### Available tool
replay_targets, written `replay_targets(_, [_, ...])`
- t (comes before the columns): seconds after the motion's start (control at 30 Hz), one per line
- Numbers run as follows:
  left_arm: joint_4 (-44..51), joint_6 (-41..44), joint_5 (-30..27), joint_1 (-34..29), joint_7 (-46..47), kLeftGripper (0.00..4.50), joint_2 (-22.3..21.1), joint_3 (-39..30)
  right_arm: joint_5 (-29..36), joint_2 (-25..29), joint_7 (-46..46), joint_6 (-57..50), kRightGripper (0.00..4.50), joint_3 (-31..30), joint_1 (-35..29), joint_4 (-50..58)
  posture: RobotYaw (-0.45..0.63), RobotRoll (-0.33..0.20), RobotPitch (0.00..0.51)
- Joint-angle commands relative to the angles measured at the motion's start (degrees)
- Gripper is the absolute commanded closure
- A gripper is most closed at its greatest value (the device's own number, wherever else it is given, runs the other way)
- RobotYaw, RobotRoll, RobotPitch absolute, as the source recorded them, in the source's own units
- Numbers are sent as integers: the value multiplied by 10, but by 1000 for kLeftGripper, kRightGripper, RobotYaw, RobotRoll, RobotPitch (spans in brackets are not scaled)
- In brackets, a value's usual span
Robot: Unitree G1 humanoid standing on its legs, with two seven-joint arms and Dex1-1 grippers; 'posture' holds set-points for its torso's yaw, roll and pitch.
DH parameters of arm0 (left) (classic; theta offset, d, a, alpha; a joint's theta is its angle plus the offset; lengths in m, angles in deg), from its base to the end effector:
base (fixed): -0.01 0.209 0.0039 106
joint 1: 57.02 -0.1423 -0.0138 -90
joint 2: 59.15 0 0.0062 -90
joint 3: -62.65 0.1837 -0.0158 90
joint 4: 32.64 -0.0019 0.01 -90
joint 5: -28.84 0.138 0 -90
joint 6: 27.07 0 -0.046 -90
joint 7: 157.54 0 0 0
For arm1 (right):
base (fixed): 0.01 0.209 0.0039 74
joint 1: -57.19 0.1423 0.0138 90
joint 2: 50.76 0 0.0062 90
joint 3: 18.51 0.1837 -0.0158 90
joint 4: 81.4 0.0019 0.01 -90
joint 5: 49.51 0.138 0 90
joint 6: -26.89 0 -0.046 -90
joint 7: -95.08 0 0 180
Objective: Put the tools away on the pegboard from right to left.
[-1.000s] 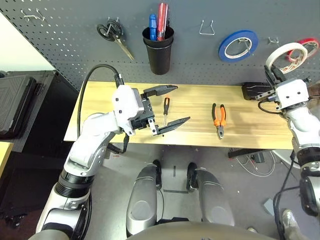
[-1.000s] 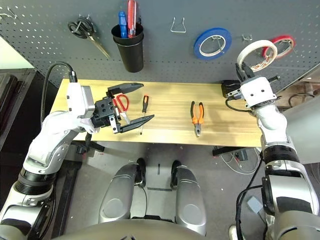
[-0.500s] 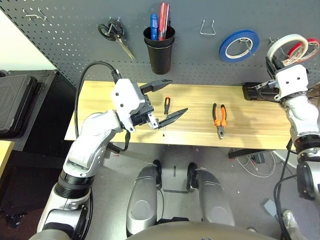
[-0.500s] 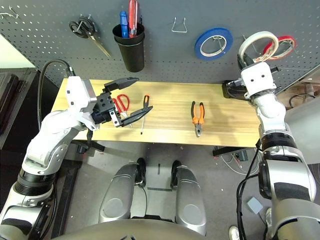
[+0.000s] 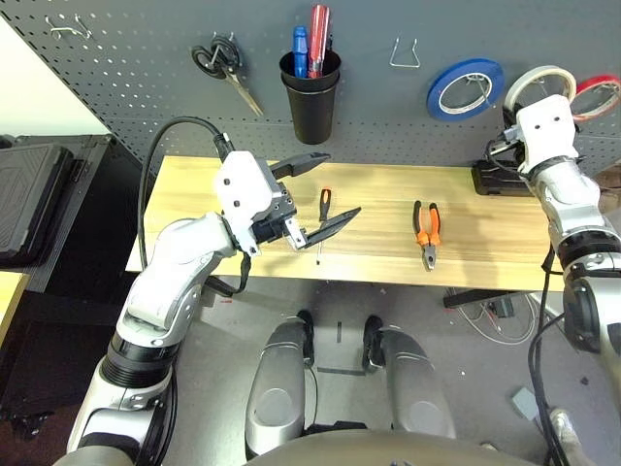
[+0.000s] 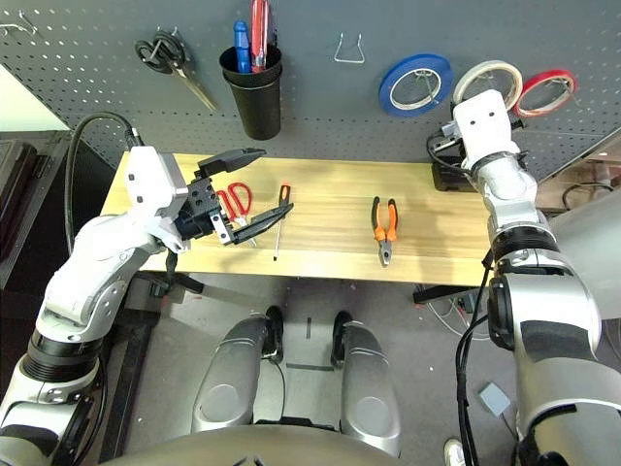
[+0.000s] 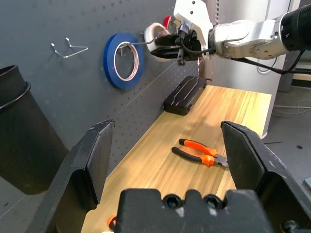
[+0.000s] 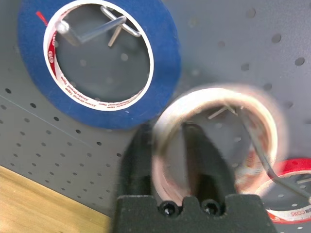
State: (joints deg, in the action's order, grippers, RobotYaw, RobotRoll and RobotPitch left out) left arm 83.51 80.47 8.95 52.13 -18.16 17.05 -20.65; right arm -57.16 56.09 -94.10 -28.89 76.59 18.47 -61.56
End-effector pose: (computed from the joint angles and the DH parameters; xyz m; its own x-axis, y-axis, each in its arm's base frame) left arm 0.2267 0.1670 0.1844 0.4868 -0.8704 0.0738 0.7733 0.4687 0.4271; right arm 0.3250 -0.2834 0.1425 0.9715 0.0507 0.2315 0.0825 0.8434 -0.5309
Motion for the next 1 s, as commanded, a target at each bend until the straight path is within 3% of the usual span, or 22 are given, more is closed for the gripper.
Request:
replay_targets(0.03, [19, 6, 7, -17, 4, 0, -5, -1, -10, 3, 16, 41, 1718, -7, -39, 2, 253, 0, 232])
replay_targets(0.17, [28, 10, 6, -25, 8, 0, -8, -1, -15, 5, 25, 93, 222, -8, -85, 25, 258, 0, 237])
replay_targets(0.2, [30, 10, 6, -28, 8, 0, -9, -2, -17, 6, 27, 106, 18, -9, -99, 33, 258, 0, 241])
replay_targets(0.37, [35, 16, 4, -37, 1, 0, -21, -2, -3, -7, 23, 135, 18, 1, -171, 83, 256, 0, 249])
replay_targets(0.53, [33, 18, 13, -41, -13, 0, -45, 7, 26, -34, 5, 91, 18, 7, -235, 146, 255, 0, 250])
replay_targets(0.83, [16, 58, 46, -36, -40, 0, -85, 46, 58, -62, -38, -156, 18, 2, -299, 280, 233, 0, 262])
replay_targets(1.0, [-8, 58, 95, -40, -54, 0, -108, 81, 77, -80, -44, -274, 18, 8, -331, 361, 221, 0, 283])
